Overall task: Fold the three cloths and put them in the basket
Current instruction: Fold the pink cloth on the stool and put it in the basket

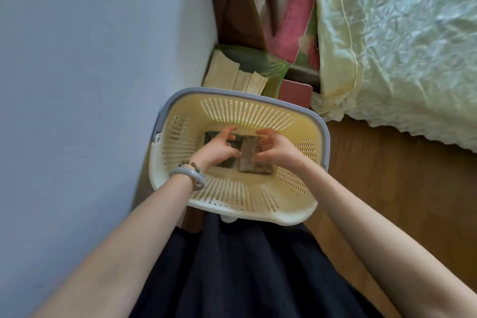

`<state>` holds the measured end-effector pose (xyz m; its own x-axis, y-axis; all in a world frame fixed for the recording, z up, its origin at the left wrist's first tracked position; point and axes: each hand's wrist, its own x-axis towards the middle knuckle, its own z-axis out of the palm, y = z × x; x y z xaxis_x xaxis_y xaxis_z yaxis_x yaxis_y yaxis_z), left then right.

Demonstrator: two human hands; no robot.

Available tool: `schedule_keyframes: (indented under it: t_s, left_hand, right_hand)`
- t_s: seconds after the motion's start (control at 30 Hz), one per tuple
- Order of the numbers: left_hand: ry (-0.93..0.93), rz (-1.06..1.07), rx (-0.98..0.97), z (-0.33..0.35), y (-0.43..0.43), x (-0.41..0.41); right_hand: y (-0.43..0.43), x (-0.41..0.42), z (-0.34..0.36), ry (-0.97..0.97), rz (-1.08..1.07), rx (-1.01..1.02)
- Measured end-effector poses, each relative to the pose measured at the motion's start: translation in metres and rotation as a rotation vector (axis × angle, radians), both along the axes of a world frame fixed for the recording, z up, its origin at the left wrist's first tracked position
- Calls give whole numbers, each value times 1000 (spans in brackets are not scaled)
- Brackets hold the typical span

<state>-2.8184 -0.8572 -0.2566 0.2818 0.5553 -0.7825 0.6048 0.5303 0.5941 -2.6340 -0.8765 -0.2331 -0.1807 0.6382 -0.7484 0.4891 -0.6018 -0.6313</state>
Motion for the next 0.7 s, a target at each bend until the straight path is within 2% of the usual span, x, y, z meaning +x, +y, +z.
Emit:
schedule_keyframes:
  t_s: [0.23, 0.4, 0.7]
  left_hand:
    - [-170, 48, 144, 99, 4, -10]
    - [-259, 20, 316, 170, 8, -3]
    - [-467, -121, 548, 273, 33, 26]
  right_hand:
    - [-7, 17, 103, 120, -61, 221]
    - [-11, 27, 164, 173, -116, 352]
    - [-22, 58, 260, 136, -274, 624]
